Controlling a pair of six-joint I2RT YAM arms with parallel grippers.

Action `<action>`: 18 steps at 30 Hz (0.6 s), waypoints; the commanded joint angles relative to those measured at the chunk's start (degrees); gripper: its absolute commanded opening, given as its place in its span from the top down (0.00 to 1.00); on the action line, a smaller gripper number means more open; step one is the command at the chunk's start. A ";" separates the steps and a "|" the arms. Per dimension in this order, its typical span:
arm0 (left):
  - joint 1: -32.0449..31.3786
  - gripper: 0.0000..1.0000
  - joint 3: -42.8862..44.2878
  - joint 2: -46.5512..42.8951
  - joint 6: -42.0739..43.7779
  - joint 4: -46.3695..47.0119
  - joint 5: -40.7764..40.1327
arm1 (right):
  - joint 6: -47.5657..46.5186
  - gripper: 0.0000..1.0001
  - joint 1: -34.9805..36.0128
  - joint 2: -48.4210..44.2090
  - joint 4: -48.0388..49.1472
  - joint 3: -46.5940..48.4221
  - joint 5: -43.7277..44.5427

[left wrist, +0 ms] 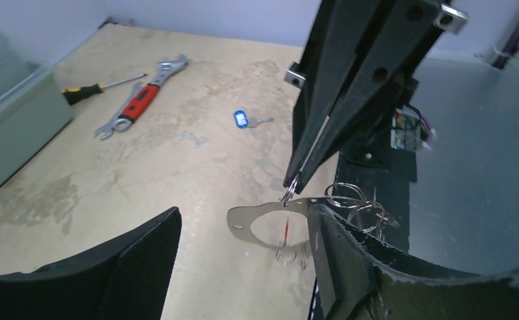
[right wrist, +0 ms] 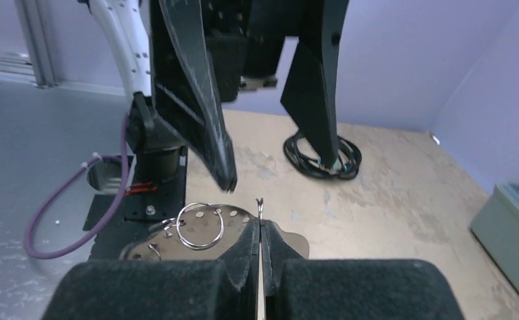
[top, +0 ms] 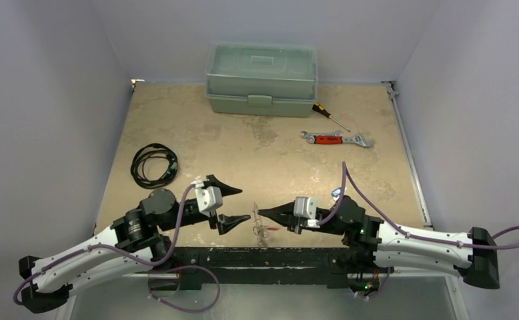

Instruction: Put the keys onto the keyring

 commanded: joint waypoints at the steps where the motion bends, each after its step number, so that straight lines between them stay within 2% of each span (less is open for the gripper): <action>1: 0.59 0.35 -1.29 1.63 2.96 5.32 12.47 | -3.71 1.00 0.41 -2.56 9.19 -1.67 -5.78; 5: 0.71 0.40 -2.14 0.81 4.06 6.61 13.14 | -4.75 1.00 0.41 -2.52 9.31 -1.32 -7.11; 13: 1.00 0.61 -3.80 -0.87 6.79 8.20 13.84 | -4.58 1.00 0.50 -1.85 12.12 -0.81 -8.23; 18: 1.58 0.66 -3.85 -0.63 6.78 10.30 14.72 | -3.24 1.00 0.50 -1.02 16.00 -1.03 -8.65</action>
